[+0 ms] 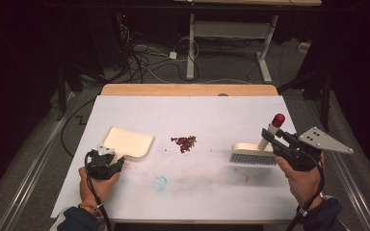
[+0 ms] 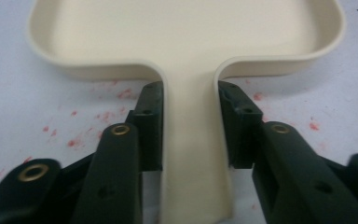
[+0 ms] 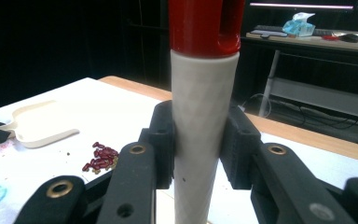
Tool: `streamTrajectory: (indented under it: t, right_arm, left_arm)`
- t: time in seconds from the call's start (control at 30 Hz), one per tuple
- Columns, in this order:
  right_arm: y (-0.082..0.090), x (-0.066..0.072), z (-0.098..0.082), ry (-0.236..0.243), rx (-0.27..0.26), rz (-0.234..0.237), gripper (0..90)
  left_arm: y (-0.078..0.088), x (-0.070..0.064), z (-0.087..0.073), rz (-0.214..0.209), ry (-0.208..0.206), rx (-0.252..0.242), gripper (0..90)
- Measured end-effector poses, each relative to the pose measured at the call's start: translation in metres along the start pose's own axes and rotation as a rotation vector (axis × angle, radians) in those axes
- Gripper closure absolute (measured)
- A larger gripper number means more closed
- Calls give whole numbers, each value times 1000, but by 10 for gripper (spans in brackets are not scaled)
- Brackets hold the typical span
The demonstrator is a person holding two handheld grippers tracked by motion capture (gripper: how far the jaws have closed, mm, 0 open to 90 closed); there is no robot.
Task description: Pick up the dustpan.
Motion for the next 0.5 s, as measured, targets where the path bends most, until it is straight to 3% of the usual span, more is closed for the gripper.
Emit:
streamTrajectory:
  t: [0.27,0.5]
  right_arm:
    - [-1,-1,-1,4,4,4,697]
    - [-1,-3,-2,-8,3,-6,697]
  left_arm:
    - [1,1,2,-5,-29,-2,639]
    - [6,3,8,22,-54,-26,640]
Point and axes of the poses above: each handheld gripper's, and its own axes: y roughly backward along the jaws, z roughly out of its top, x roughly to its left, the point moved 8 cm from there along -y, roughly forward along the jaws, and after that the axes turned 5 degrees about x, right-handed, at the moved point
